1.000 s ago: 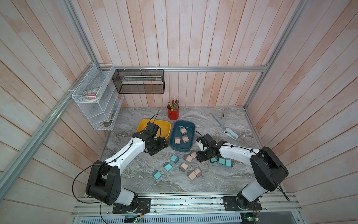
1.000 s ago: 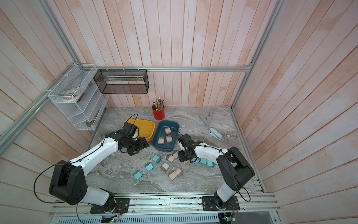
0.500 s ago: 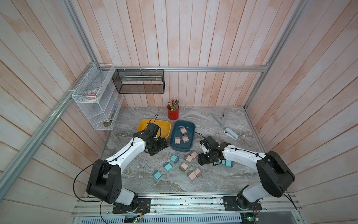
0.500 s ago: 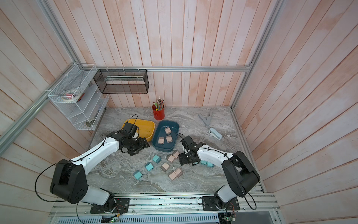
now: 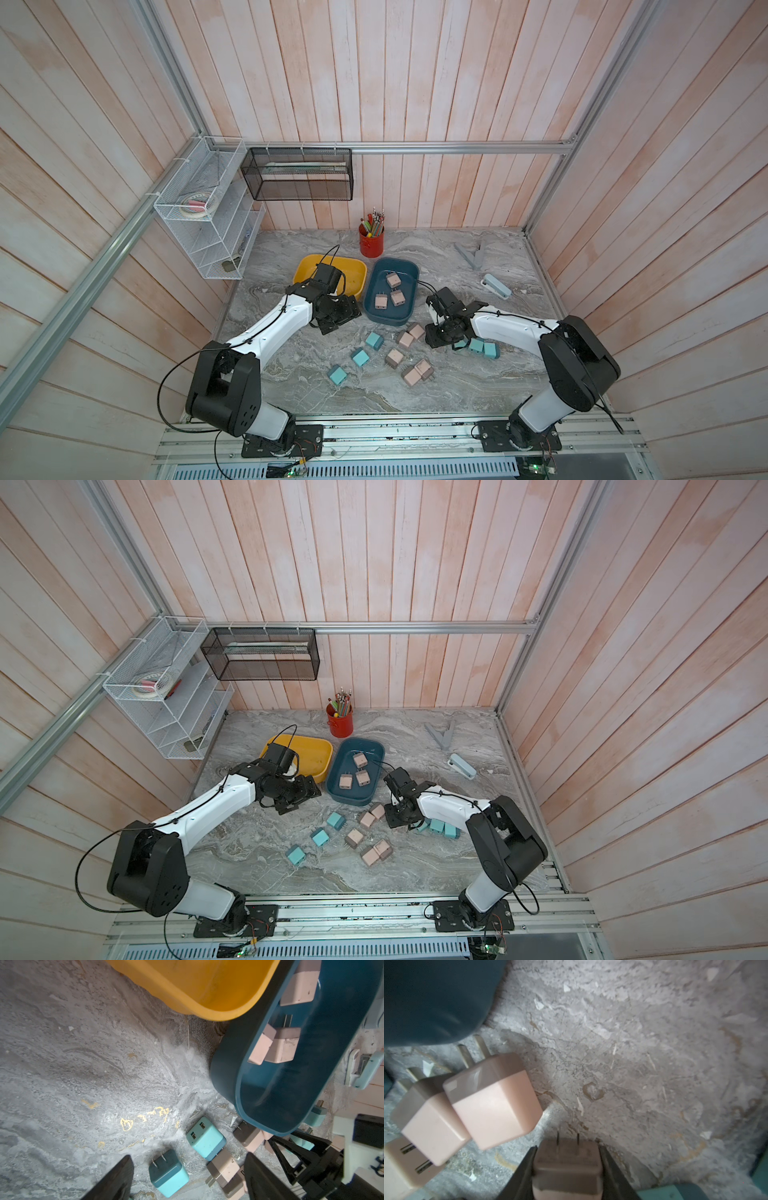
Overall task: Place the plugs by color into the storage box
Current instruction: Pick up the plug from the center of the board, then place the plug in the storage box.
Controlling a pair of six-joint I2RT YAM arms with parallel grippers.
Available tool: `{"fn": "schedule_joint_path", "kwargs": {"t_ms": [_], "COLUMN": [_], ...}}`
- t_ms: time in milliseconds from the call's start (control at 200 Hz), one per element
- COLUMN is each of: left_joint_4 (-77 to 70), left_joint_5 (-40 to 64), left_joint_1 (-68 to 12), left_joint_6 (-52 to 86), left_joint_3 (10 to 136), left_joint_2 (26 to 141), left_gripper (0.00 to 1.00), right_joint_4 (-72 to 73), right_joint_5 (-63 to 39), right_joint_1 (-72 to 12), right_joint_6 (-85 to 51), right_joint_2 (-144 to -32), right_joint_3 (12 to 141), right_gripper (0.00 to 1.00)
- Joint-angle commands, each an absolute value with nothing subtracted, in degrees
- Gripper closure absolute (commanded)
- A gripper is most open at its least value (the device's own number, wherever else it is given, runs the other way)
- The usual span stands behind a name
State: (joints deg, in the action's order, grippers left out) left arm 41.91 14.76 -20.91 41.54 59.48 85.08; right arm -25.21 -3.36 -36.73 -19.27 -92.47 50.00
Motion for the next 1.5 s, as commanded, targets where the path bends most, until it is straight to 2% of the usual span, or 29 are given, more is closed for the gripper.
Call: {"fn": "schedule_joint_path", "kwargs": {"t_ms": [0, 180, 340, 650, 915, 1210, 1495], "left_joint_4": [40.9, 40.1, 39.9, 41.8, 43.3, 45.7, 46.8], "left_joint_5": [15.2, 15.5, 15.7, 15.6, 15.0, 14.2, 14.0], "left_joint_1": [-20.6, -20.6, -20.4, -18.7, -17.3, -15.9, -15.2], "left_joint_6": [40.5, 40.5, 40.3, 38.7, 38.0, 36.8, 36.6], "left_joint_3": [58.4, 58.4, 59.1, 61.3, 59.9, 59.3, 59.3], "left_joint_2": [85.4, 86.2, 86.8, 86.6, 84.5, 82.3, 81.0], "left_gripper": [0.15, 0.15, 0.15, 0.15, 0.15, 0.15, 0.15], "right_joint_4": [-32.0, -38.8, -44.6, -47.0, -47.5, -44.9, -39.9], "right_joint_5": [-2.4, -1.1, 0.5, -0.9, -7.5, -11.2, -10.1], "right_joint_1": [-37.1, -37.0, -36.9, -33.5, -33.1, -35.4, -35.9], "right_joint_6": [-18.9, -17.9, -16.2, -11.6, -11.3, -13.8, -16.5], "right_joint_2": [-93.1, -91.8, -95.3, -112.8, -128.1, -137.8, -141.1], "right_joint_3": [50.5, 59.7, 71.7, 96.9, 117.4, 126.6, 125.0], "right_gripper": [0.62, 0.63, 0.63, 0.63, 0.63, 0.63, 0.63]}}
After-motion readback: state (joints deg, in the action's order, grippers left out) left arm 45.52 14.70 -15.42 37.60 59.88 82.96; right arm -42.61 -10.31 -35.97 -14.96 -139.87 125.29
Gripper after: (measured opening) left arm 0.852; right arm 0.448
